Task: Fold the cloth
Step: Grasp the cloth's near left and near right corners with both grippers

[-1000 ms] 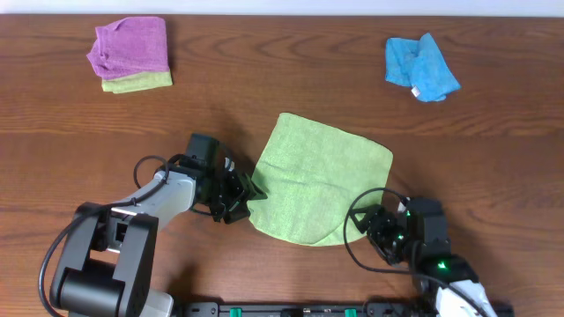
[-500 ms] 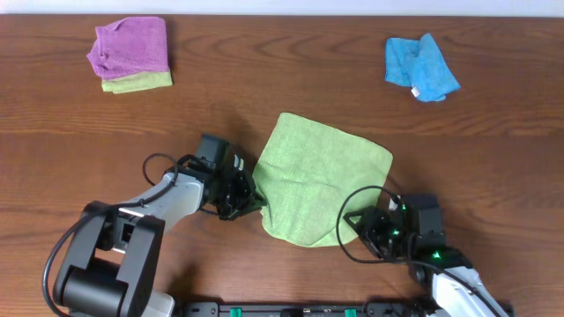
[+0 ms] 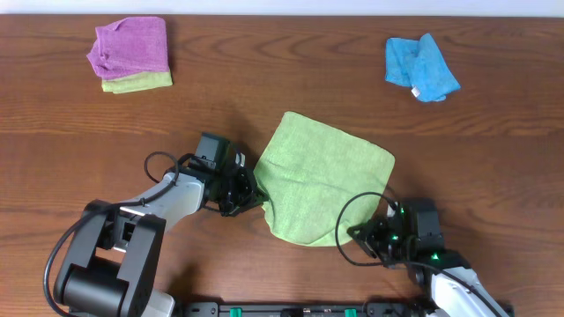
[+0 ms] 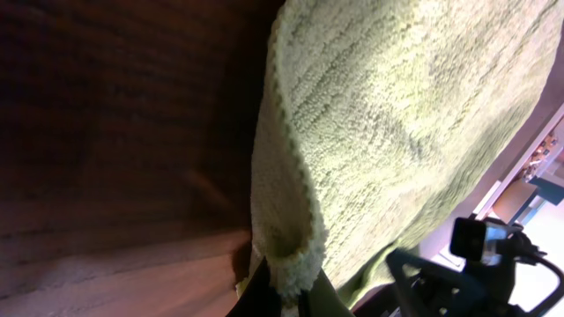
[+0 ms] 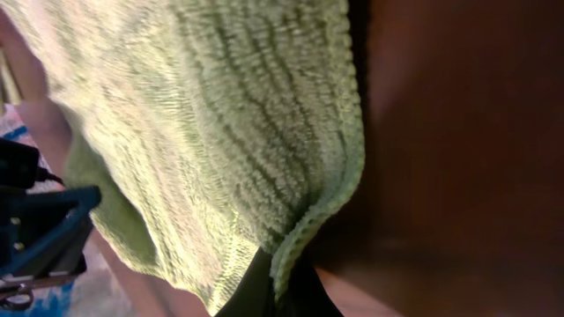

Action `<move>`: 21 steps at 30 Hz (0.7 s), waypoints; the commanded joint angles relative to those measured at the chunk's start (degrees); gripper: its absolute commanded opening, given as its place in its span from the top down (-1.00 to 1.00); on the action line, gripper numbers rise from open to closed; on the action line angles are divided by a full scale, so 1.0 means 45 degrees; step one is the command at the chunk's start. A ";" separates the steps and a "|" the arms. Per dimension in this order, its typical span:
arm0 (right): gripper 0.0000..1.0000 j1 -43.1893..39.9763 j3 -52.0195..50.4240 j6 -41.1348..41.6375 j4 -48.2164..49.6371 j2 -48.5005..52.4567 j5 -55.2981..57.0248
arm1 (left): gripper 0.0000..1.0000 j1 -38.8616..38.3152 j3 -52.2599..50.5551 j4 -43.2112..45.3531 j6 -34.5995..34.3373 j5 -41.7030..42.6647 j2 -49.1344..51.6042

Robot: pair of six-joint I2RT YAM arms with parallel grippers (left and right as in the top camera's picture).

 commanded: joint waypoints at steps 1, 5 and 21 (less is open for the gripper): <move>0.97 0.0044 0.0379 -0.0690 0.0165 0.0049 0.0738 | 0.88 -0.0044 -0.0068 -0.0010 0.0427 0.0165 0.0136; 0.97 0.0039 0.0850 -0.1117 0.0155 0.0053 0.1307 | 0.88 0.0073 -0.0068 -0.0029 0.0646 0.0748 0.0136; 0.97 -0.0714 0.2803 -0.2603 -0.4410 -0.0170 0.2016 | 0.88 0.0709 -0.0063 -0.2730 0.2433 0.1758 -0.0801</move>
